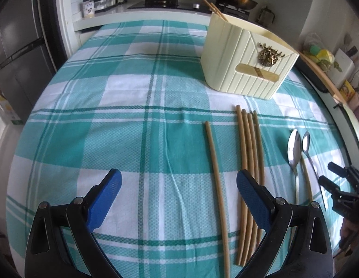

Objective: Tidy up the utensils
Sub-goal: 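Close the left tool on a wooden chopstick while the right tool grasps a steel spoon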

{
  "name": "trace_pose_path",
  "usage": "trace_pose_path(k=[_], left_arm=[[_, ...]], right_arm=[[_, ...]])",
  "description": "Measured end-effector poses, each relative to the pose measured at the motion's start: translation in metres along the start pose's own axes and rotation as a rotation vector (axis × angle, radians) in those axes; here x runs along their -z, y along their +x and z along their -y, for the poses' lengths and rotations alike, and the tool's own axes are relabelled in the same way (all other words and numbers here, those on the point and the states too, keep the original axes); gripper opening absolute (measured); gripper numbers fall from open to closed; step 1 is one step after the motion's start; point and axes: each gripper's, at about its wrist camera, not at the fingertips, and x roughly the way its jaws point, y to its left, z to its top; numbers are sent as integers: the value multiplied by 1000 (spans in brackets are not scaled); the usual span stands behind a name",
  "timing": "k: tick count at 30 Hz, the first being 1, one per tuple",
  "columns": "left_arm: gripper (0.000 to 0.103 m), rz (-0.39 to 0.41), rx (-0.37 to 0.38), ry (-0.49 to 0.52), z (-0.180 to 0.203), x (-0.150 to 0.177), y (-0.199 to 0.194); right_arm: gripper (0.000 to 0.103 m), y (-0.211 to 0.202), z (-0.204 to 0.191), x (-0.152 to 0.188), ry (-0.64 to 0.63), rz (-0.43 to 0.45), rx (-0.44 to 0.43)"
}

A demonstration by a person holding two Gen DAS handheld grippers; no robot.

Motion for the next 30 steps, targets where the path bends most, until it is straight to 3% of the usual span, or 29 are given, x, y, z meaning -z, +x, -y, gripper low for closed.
trace_pose_path(k=[10,16,19,20,22,24,25,30], left_arm=[[98,-57,-34,60,19,-14,42],[87,-72,-70,108,26,-19,58],[78,-73,-50,109,27,-17,57],[71,-66,-42,117,28,-16,55],[53,-49,-37,132,31,-14,51],[20,-40,-23,143,34,-12,48],[11,-39,-14,146,35,-12,48],[4,-26,44,103,30,-11,38]], right_arm=[[60,33,3,-27,26,4,-20],[60,52,6,-49,68,34,-19],[43,55,1,-53,57,41,-10],[36,54,0,-53,54,43,-7],[36,54,1,-52,66,45,-9],[36,51,5,-51,95,54,-20],[36,47,8,-50,114,68,-36],[36,11,18,-46,158,153,-78]])
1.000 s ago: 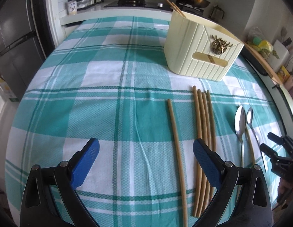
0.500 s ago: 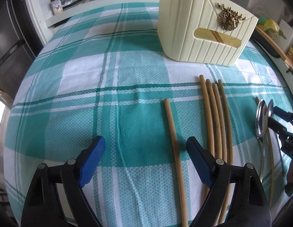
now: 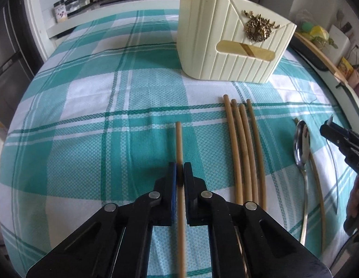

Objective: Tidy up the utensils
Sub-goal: 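Close the left tool on a wooden chopstick while the right tool grasps a steel spoon, then lift the chopstick and spoon and carry both over the caddy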

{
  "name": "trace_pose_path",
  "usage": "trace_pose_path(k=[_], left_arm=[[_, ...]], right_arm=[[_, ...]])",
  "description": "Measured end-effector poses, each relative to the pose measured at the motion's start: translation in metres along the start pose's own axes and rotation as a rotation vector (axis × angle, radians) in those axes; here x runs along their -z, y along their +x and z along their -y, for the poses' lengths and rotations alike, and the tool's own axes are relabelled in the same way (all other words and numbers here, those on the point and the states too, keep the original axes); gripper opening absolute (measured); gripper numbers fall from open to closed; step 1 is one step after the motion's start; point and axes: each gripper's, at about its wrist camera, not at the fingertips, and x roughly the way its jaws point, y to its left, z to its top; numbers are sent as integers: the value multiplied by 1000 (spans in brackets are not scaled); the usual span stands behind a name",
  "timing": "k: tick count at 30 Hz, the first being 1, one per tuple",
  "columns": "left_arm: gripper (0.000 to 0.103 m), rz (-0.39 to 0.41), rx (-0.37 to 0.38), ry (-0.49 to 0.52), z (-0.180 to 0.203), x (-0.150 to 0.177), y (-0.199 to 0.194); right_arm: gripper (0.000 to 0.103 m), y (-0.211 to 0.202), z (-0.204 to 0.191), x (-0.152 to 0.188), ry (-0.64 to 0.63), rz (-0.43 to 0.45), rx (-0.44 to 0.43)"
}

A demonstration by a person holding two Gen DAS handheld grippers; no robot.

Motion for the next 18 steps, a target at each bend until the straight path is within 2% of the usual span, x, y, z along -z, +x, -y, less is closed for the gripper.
trace_pose_path(k=[11,18], left_arm=[[4,236,85,-2,-1,-5,-110],[4,340,134,-5,-2,3,-159]], right_arm=[[36,-95,-5,-5,39,173,-89],[36,-125,-13,-5,24,232,-86]])
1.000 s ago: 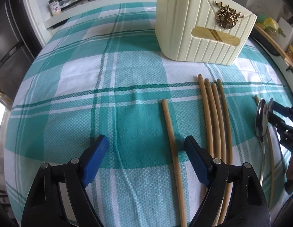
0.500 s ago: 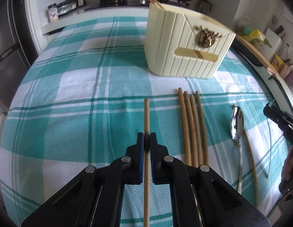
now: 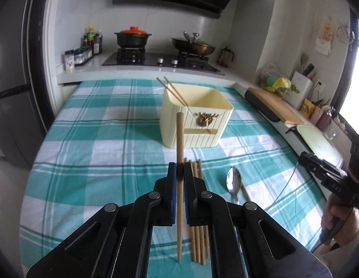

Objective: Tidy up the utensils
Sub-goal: 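Lift the chopstick and spoon and carry both over the caddy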

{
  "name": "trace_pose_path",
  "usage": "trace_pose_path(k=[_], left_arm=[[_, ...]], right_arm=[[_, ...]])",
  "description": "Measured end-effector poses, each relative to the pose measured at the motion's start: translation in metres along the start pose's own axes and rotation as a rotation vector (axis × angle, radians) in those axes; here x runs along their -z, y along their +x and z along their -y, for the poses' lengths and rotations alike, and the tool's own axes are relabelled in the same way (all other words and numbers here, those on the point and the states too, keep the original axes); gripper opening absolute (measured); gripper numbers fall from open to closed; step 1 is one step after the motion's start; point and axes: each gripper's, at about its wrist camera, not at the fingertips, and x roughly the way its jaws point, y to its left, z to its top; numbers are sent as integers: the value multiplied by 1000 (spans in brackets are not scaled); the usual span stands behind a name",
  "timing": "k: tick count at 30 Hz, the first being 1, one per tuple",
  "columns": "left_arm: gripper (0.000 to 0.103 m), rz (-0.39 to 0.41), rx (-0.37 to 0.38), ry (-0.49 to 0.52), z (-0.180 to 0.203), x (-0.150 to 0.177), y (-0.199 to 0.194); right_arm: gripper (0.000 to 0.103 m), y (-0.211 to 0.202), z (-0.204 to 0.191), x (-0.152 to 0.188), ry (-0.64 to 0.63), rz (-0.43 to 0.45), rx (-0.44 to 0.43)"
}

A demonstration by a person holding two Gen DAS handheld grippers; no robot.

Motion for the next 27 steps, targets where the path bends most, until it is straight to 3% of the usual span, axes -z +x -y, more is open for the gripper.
trace_pose_path(k=[11,27], left_arm=[[4,51,35,-2,5,-8,-25],[4,54,83,-17,6,-19,-33]], right_arm=[[36,-20,-6,-20,-20,53,-11],[36,-29,-12,-58,-64,74,-42]])
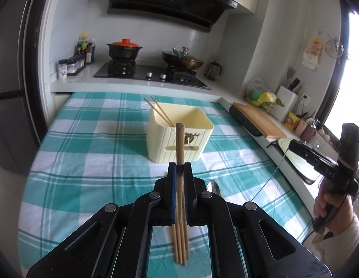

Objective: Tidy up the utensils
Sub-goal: 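Lift the chopstick and spoon and carry both over the caddy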

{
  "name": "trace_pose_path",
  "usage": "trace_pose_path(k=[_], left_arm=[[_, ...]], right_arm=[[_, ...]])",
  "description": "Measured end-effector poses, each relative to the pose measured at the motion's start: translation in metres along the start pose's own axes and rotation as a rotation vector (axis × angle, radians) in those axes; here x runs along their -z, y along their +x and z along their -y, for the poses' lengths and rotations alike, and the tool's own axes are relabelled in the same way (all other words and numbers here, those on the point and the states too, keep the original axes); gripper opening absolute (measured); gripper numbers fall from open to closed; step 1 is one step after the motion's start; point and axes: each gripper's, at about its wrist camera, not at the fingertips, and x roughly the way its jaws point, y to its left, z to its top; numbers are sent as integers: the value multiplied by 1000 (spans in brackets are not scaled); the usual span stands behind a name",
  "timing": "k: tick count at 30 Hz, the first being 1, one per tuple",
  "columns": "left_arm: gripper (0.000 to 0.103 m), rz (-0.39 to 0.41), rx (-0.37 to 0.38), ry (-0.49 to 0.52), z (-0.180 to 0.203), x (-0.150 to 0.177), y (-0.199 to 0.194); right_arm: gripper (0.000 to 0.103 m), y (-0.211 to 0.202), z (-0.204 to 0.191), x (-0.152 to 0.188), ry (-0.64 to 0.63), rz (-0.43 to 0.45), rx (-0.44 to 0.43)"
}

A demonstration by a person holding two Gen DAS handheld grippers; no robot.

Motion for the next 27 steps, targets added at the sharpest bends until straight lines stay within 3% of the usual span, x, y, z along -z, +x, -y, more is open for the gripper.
trace_pose_path(k=[8,14,19,23,27], left_arm=[[4,31,31,-3,-3,-30,-9],[4,80,39,1,-5,-83,-7],[4,176,20,6,-2,-141,1],[4,219,10,-14,-2,-176,27],[4,150,5,-53,-9,-186,81]], right_arm=[[36,16,-1,-34,-27,-1,-20],[36,44,-5,-85,-53,35,-28],[36,73,-12,-134,-69,103,-35],[36,107,-15,-157,-97,135,-28],[36,158,-8,-156,-102,66,-5]])
